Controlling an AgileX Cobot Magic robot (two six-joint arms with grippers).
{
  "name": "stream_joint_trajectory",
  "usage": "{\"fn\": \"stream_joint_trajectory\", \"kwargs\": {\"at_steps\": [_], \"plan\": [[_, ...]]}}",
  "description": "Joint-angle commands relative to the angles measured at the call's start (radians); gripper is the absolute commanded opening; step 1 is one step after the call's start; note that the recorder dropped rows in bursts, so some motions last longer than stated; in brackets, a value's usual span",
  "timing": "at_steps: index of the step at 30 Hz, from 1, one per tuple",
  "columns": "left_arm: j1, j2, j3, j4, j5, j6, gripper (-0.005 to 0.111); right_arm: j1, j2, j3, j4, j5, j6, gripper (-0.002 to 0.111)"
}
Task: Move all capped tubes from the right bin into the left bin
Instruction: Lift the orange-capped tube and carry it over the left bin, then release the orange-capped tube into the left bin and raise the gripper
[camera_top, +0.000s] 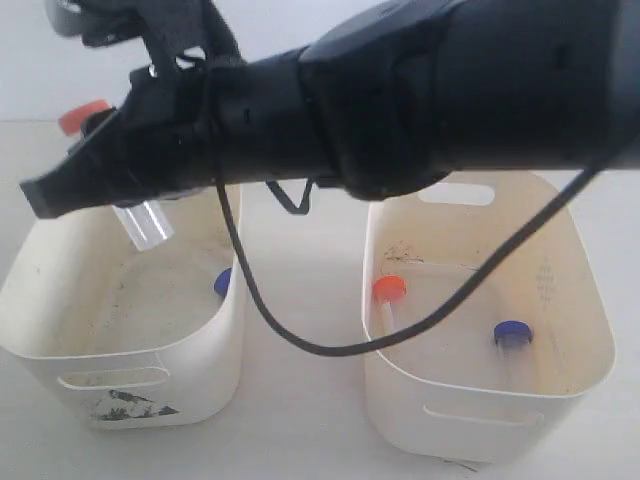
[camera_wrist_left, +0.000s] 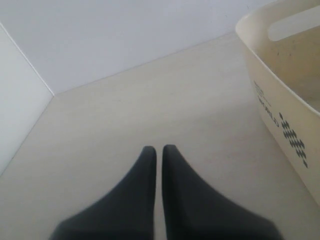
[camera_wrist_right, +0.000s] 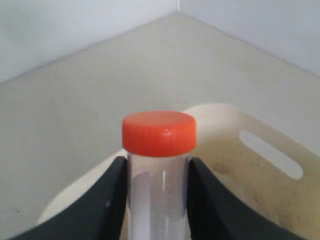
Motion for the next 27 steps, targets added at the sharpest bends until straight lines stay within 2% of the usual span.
{"fn": "stream_joint_trajectory", "kwargs": {"at_steps": [1, 2, 4, 5, 6, 7, 10, 13, 17, 21, 23, 25, 27], "plan": [[0.0, 0.0, -0.004, -0.001, -0.002, -0.01, 0.004, 0.003, 0.061, -0.011, -0.005, -0.012, -0.035, 0.005], [0.0, 0.0, -0.004, -0.001, -0.002, -0.01, 0.004, 0.003, 0.063, -0.011, -0.005, -0.01, -0.046, 0.011], [0.0, 0.0, -0.004, -0.001, -0.002, -0.01, 0.004, 0.003, 0.057, -0.013, -0.005, -0.014, -0.046, 0.053], [0.0, 0.0, -0.004, -0.001, -0.002, -0.01, 0.004, 0.003, 0.057, -0.013, -0.005, -0.025, -0.039, 0.07], [0.0, 0.0, -0.004, -0.001, -0.002, -0.01, 0.004, 0.003, 0.057, -0.013, -0.005, -0.027, -0.028, 0.072], [0.0, 0.0, -0.004, -0.001, -0.002, -0.01, 0.004, 0.003, 0.057, -0.013, -0.005, -0.027, -0.007, 0.063], [0.0, 0.0, -0.004, -0.001, -0.002, -0.01, 0.004, 0.003, 0.039, -0.013, -0.002, 0.006, 0.037, 0.001], [0.0, 0.0, -0.004, -0.001, -0.002, -0.01, 0.004, 0.003, -0.003, -0.009, -0.002, -0.017, 0.036, -0.001], [0.0, 0.0, -0.004, -0.001, -0.002, -0.01, 0.004, 0.003, -0.11, 0.038, -0.002, -0.157, 0.071, -0.001], [0.0, 0.0, -0.004, -0.001, -0.002, -0.01, 0.004, 0.003, -0.252, 0.173, 0.109, -0.329, 0.071, -0.001], [0.0, 0.0, -0.004, -0.001, -0.002, -0.01, 0.004, 0.003, -0.326, 0.249, 0.23, -0.437, -0.024, -0.001], [0.0, 0.0, -0.004, -0.001, -0.002, -0.01, 0.004, 0.003, -0.407, 0.327, 0.23, -0.548, -0.082, -0.001], [0.0, 0.0, -0.004, -0.001, -0.002, -0.01, 0.004, 0.003, -0.479, 0.399, 0.23, -0.63, -0.049, -0.001]]}}
